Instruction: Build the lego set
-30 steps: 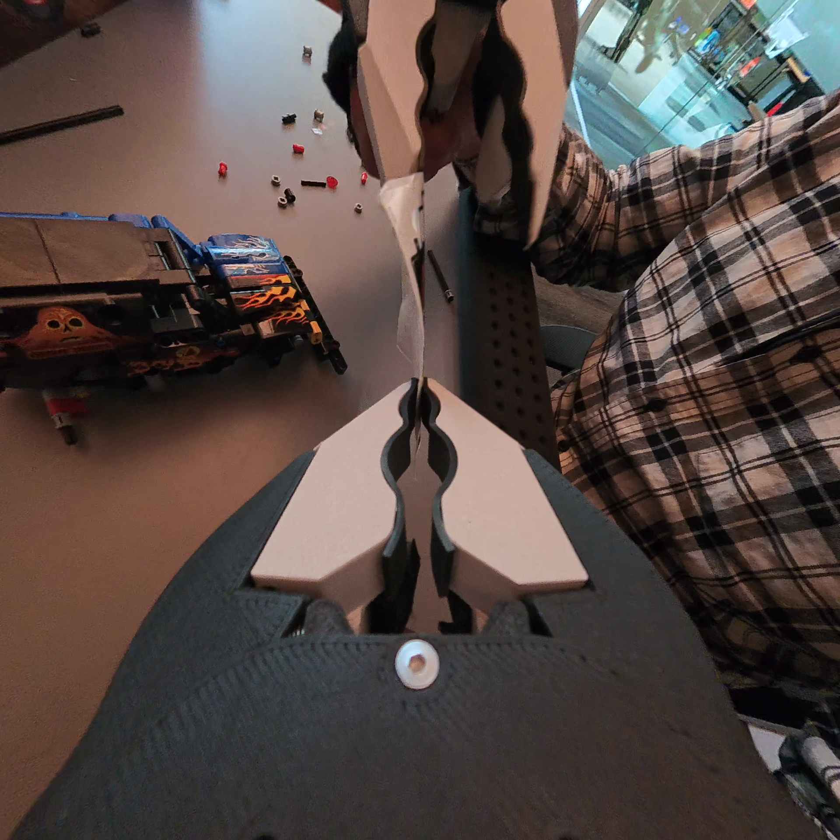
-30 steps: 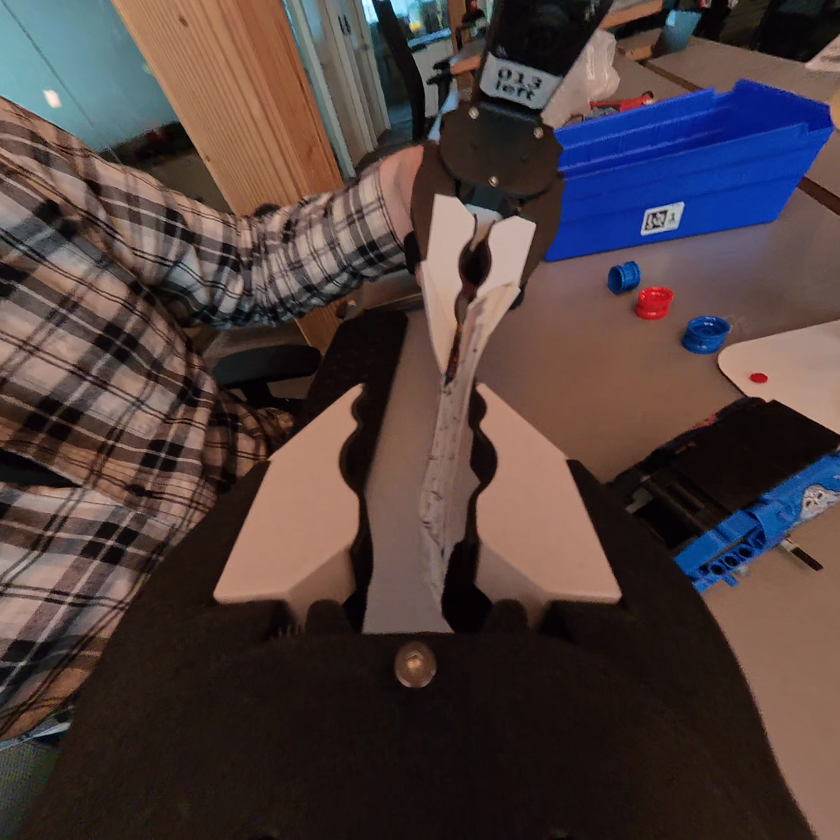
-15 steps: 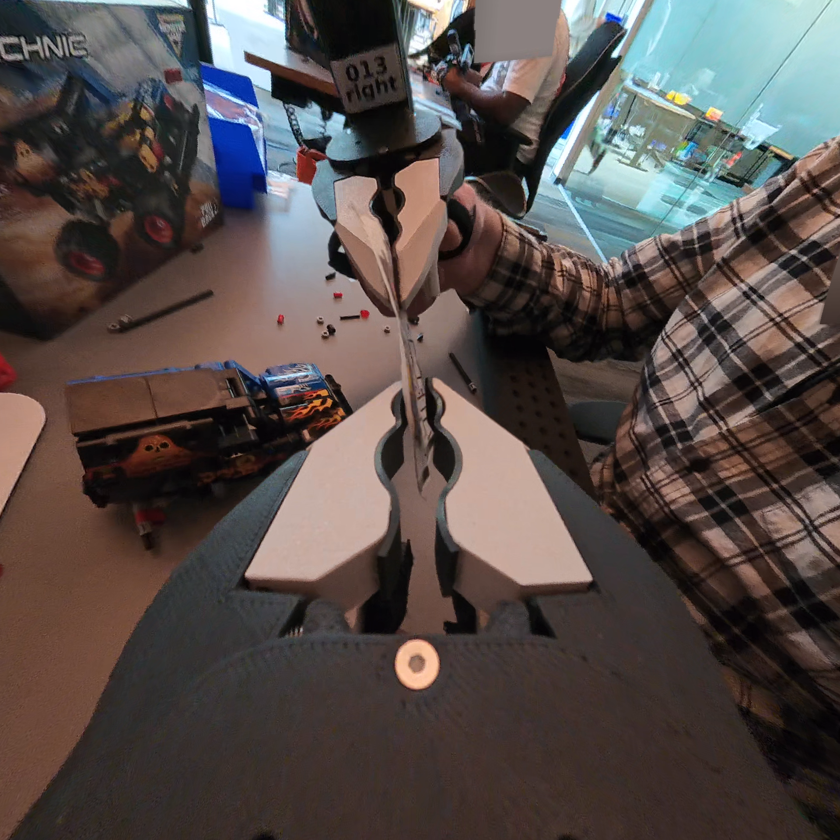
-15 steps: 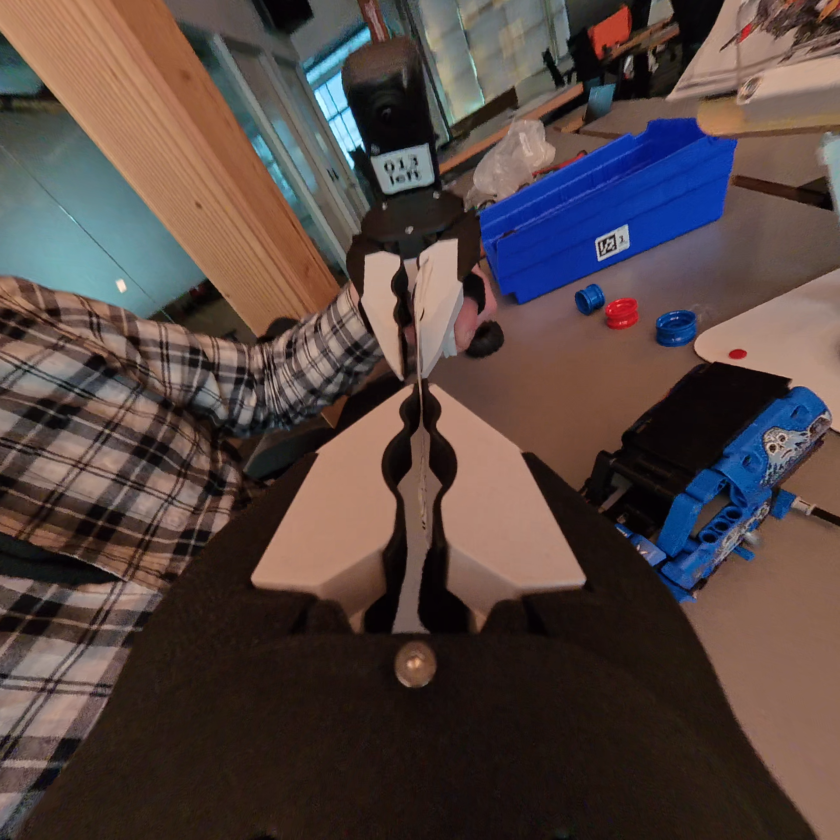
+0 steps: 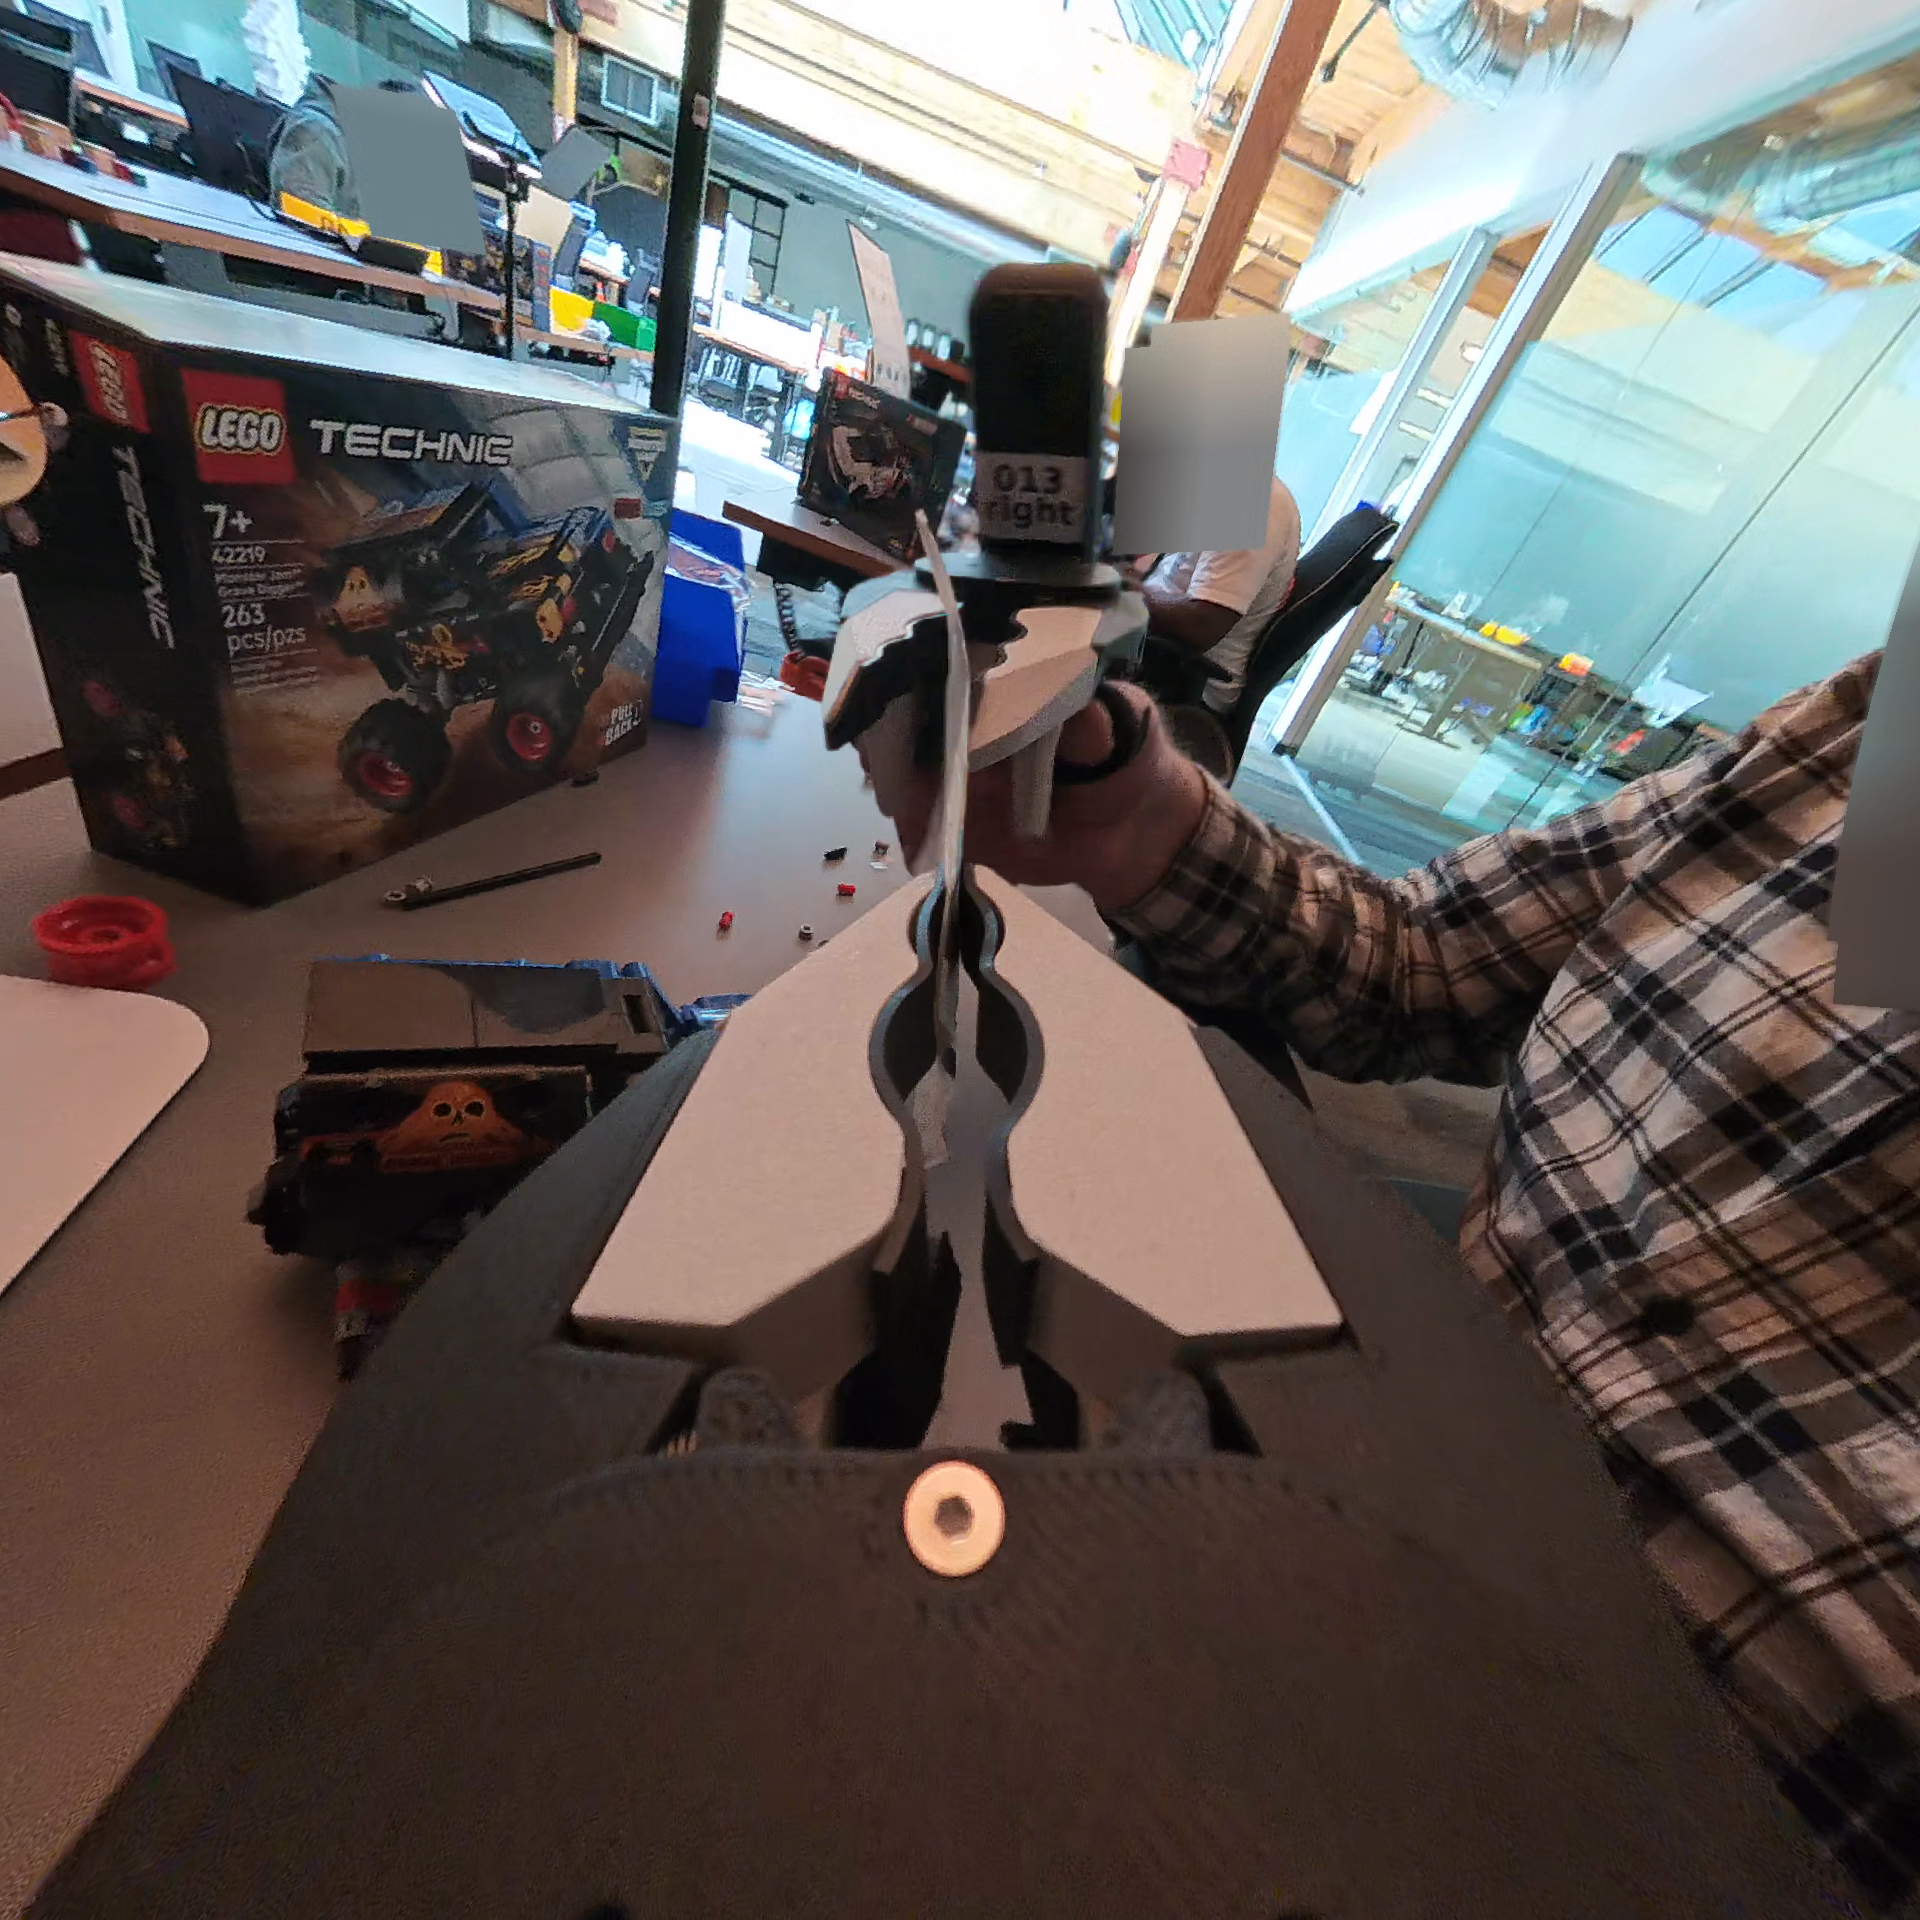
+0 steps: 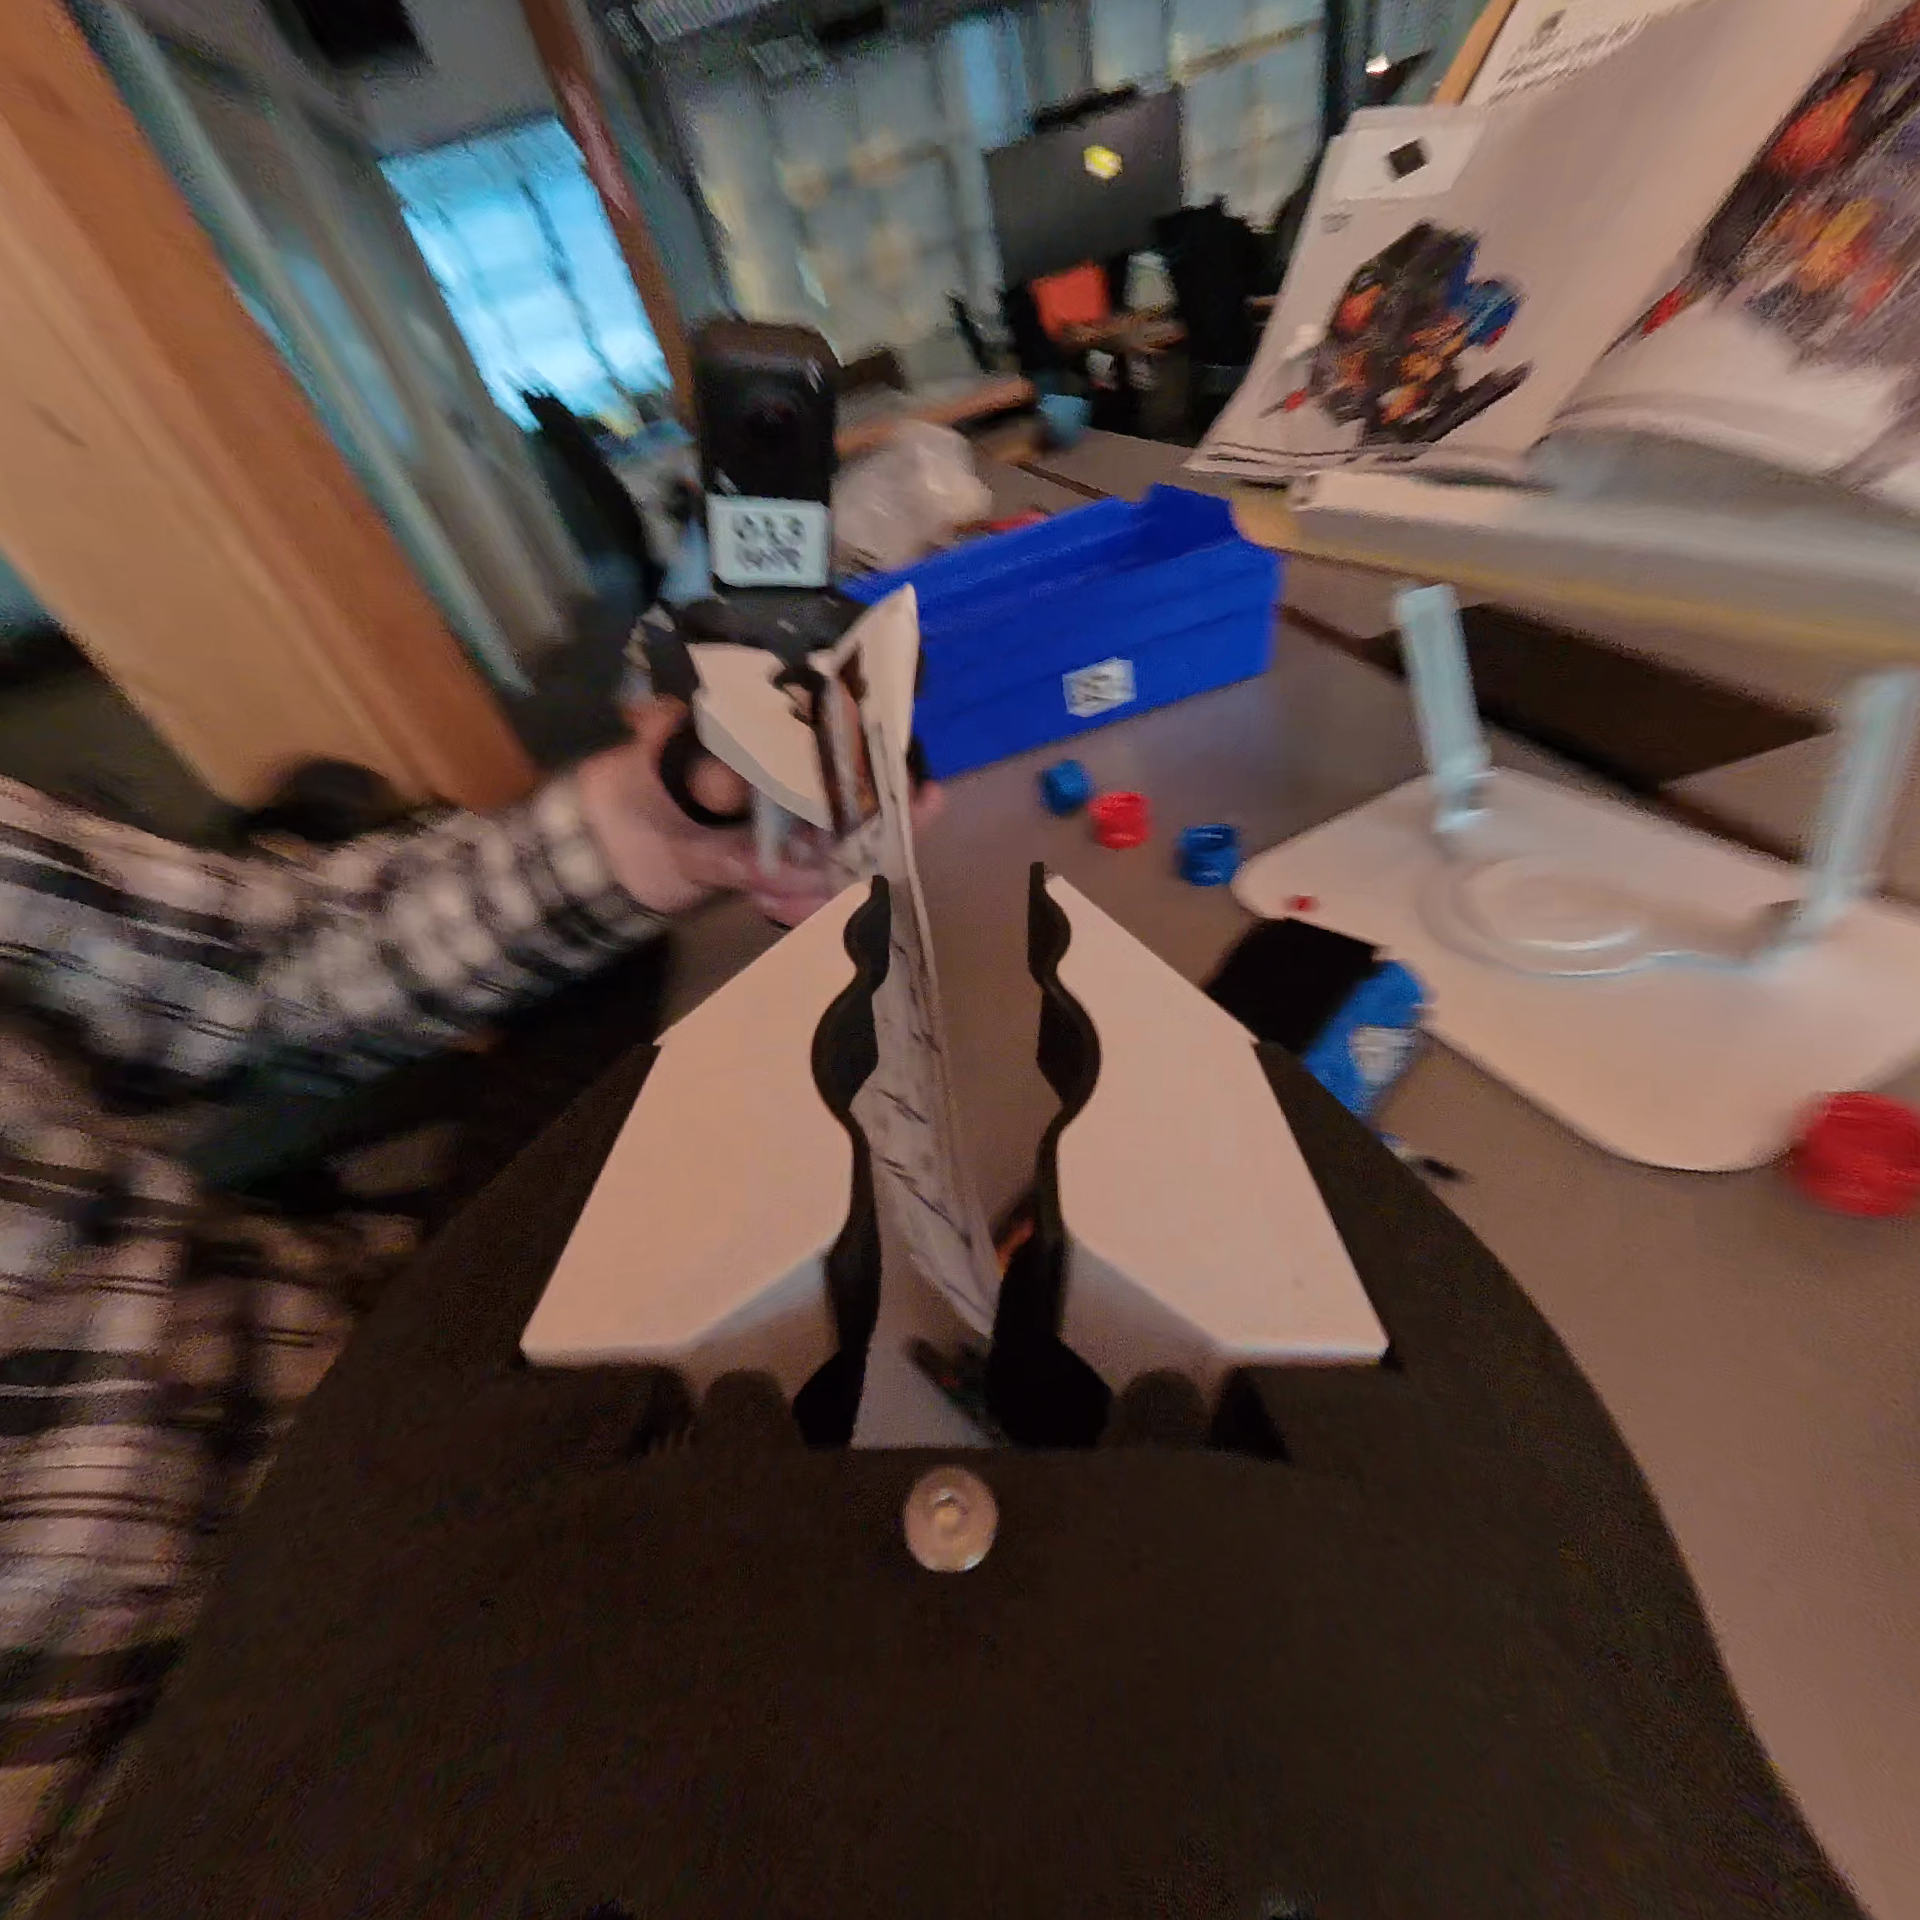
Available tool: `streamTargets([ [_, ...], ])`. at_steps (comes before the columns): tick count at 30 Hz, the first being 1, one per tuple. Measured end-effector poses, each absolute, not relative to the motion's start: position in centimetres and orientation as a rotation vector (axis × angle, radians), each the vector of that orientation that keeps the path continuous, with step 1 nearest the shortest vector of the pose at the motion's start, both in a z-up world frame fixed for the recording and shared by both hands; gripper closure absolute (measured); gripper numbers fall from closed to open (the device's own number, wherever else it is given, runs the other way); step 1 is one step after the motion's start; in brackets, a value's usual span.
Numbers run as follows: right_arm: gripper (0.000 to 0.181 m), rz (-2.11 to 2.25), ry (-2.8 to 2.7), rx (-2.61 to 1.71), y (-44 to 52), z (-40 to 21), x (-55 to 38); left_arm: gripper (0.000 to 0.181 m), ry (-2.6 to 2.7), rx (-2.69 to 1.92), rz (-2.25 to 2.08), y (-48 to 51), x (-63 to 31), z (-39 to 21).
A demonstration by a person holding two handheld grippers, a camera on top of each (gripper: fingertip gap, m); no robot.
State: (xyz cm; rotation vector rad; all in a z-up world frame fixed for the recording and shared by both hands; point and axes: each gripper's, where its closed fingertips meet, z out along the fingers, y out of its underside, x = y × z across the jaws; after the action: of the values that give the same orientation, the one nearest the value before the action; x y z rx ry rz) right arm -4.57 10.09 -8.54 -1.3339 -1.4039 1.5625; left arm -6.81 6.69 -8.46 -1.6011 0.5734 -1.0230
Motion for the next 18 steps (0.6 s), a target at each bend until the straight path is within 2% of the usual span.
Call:
streamTargets([
  [2,0.163,1.376,-1.456,-1.295,10.3,-8.8,-4.5,0.181,0.548,-1.587,-1.058,6.7,-6.8,-8.2],
  [3,0.178,1.396,-1.476,-1.285,9.8,-8.8,-4.5,0.181,0.541,-1.585,-1.068,6.7,-6.8,-8.2],
  [4,0.181,1.447,-1.467,-1.286,9.5,-8.7,-4.5,0.181,0.545,-1.577,-1.081,6.6,-6.7,-8.1],
  [6,0.181,1.589,-1.425,-1.32,9.3,-8.3,-4.5,0.181,0.533,-1.563,-1.08,6.7,-6.6,-7.9],
  [11,0.181,1.849,-1.339,-1.349,9.5,-7.6,-4.0,0.163,0.564,-1.549,-1.049,6.7,-5.9,-8.1],
  [18,0.181,1.926,-1.27,-1.367,10.1,-7.3,-3.8,0.177,0.526,-1.478,-1.015,6.9,-6.5,-7.2],
])
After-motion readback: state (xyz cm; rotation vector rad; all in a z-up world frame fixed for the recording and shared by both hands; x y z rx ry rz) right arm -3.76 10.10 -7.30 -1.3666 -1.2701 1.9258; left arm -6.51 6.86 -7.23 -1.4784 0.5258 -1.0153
